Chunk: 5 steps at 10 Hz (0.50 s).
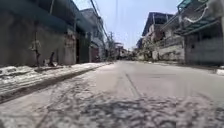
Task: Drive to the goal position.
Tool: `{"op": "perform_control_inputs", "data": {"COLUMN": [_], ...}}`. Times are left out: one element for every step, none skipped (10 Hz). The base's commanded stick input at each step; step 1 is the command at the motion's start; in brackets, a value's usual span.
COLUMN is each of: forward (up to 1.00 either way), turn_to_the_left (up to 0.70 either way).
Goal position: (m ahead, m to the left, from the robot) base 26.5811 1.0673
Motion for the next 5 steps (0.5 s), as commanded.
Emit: {"op": "perform_control_inputs", "data": {"forward": [1.0,1.0,1.0,1.0,1.0], "turn_to_the_left": [0.0,0.0,0.0,0.0,0.0]}}
